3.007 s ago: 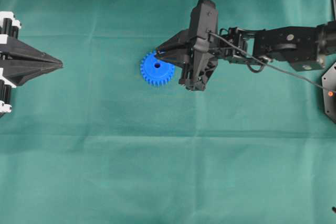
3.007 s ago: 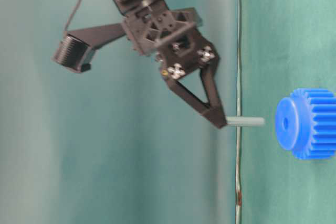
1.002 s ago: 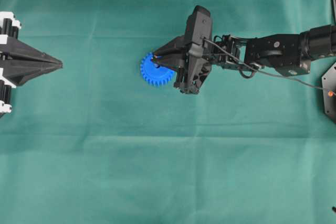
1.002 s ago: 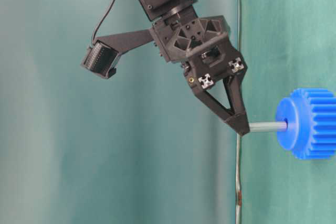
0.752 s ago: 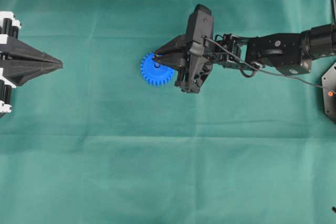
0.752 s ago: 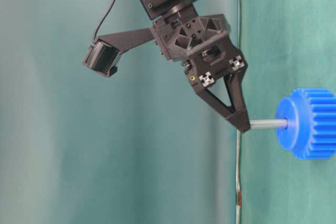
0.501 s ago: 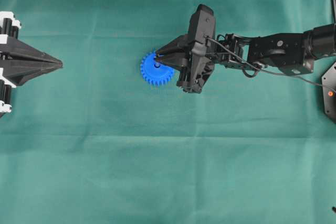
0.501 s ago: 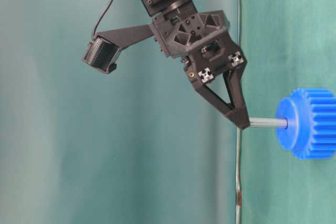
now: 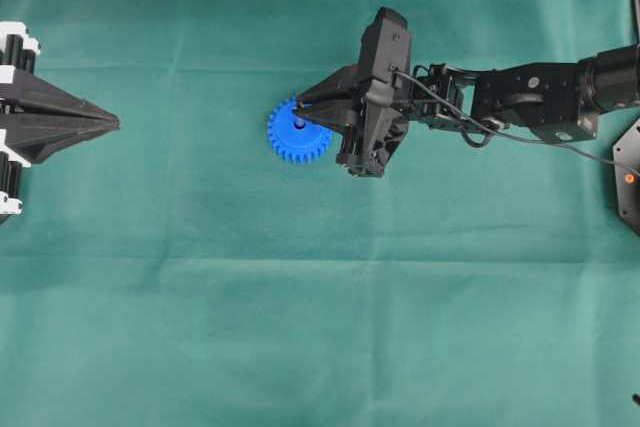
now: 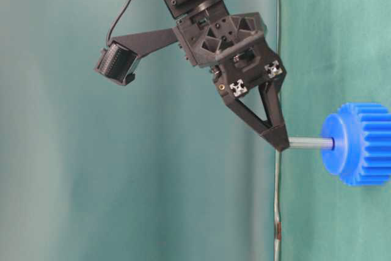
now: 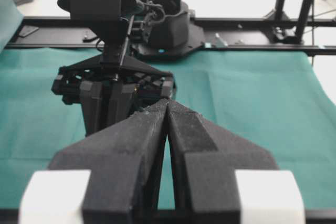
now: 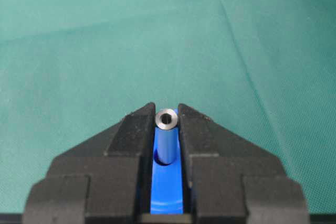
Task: Insert the shaft placed at a random location into the center hole of the medium gear at another random location.
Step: 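Push the shaft down into the gear's center hole with the right gripper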
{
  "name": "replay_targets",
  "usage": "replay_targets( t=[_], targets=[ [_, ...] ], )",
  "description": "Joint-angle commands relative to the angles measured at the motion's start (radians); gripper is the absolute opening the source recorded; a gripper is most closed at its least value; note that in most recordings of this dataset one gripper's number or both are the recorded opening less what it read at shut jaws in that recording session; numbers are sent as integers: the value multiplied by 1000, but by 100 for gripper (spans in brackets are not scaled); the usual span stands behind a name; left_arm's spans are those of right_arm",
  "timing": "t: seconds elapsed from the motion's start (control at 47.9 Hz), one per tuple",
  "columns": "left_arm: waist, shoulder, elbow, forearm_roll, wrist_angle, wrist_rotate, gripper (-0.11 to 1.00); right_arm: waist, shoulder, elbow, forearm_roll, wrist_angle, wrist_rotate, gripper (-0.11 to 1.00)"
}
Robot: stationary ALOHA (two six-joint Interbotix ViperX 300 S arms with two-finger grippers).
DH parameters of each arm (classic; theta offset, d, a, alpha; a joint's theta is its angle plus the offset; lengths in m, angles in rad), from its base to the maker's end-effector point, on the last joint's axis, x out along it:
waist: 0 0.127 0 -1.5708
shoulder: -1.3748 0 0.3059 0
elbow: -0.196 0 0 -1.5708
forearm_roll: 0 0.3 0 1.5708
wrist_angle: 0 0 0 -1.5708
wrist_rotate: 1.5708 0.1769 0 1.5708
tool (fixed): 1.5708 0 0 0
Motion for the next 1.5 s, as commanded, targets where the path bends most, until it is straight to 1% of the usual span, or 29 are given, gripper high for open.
replay_targets(
  t=[0.0,0.167,0.418,0.731,1.483],
  targets=[
    [0,8,-25,3,-6,0,0,3,-17,-12,3,-17,-5,14],
    [0,8,-25,3,-6,0,0,6,12,-15,3,-18,0,14],
    [0,8,-25,3,-6,0,0,6,44,-17,17,-25,0,14],
    [-2,9,-23,3,-6,0,0,9,92,-38,17,-23,0,14],
    [0,8,-21,3,-5,2,0,9,100,-46,15,21,-2,15]
  ],
)
